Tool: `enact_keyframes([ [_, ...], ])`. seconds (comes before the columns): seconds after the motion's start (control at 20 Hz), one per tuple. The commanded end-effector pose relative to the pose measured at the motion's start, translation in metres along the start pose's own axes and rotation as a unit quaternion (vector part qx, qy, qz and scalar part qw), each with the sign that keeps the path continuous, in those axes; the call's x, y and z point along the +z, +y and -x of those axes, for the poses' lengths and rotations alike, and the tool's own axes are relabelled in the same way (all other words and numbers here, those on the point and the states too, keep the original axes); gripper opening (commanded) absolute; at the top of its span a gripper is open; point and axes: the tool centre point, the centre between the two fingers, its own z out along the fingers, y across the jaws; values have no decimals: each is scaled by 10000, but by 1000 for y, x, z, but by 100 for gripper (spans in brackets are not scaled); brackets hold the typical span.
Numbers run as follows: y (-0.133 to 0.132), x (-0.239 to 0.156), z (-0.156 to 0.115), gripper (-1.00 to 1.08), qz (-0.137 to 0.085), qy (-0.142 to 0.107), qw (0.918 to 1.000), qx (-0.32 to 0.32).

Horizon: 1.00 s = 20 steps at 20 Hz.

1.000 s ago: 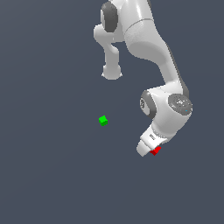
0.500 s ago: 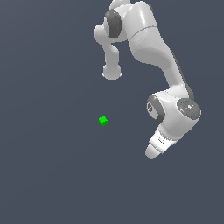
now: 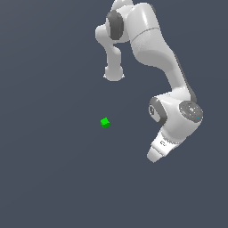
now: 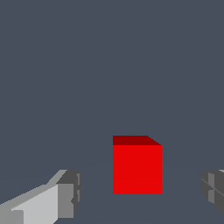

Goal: Stack the red cube on top of the green cube.

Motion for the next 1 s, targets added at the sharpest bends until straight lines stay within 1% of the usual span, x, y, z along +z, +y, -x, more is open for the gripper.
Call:
enact_keyframes([
  [0.0, 0, 9, 1, 100, -2, -7, 10000, 3],
  [0.35, 0, 43, 2, 100, -1, -6, 10000, 7],
  [0.65, 0, 44, 1, 100, 0, -6, 10000, 10],
  [0.7, 0, 44, 1, -100, 0, -6, 10000, 10],
  [0.95, 0, 44, 1, -100, 0, -6, 10000, 10],
])
